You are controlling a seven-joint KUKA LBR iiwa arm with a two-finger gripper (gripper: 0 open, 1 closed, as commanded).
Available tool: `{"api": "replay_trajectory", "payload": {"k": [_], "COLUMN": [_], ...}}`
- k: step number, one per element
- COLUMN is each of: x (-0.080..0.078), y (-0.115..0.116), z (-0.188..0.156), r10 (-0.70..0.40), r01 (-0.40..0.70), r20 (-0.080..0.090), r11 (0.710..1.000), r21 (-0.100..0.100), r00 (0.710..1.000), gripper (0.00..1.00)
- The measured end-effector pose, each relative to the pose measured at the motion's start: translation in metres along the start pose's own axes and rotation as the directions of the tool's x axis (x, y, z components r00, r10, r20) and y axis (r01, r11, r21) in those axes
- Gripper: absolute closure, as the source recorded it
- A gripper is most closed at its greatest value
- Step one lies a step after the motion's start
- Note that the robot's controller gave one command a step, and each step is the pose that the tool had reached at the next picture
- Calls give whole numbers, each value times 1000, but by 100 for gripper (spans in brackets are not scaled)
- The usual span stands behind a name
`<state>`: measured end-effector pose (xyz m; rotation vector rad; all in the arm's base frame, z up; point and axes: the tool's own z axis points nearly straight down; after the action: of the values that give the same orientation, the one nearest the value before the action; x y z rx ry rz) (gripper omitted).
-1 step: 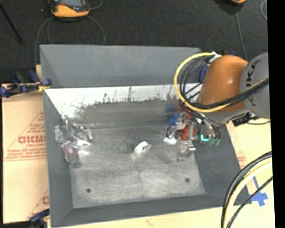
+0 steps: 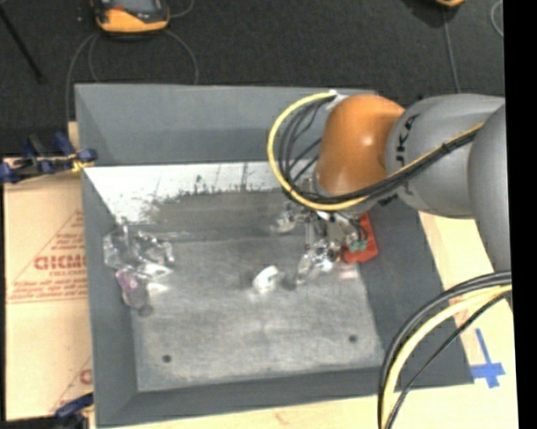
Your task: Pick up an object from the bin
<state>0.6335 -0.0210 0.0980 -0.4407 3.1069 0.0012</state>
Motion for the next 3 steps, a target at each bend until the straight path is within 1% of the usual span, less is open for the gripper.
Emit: {"api": "replay_trajectory", "payload": {"k": [1,2,3], "x": [17,50,-11], "y": [79,44,64], "z": [-17,19,15], "r10": [-143,-40,24], "r01": [143,40,-24], "r20": [0,26,8], "r11": [990,999,1000], "r21": [-1,2,-1], "r00": [990,999,1000], "gripper": [0,0,0]}}
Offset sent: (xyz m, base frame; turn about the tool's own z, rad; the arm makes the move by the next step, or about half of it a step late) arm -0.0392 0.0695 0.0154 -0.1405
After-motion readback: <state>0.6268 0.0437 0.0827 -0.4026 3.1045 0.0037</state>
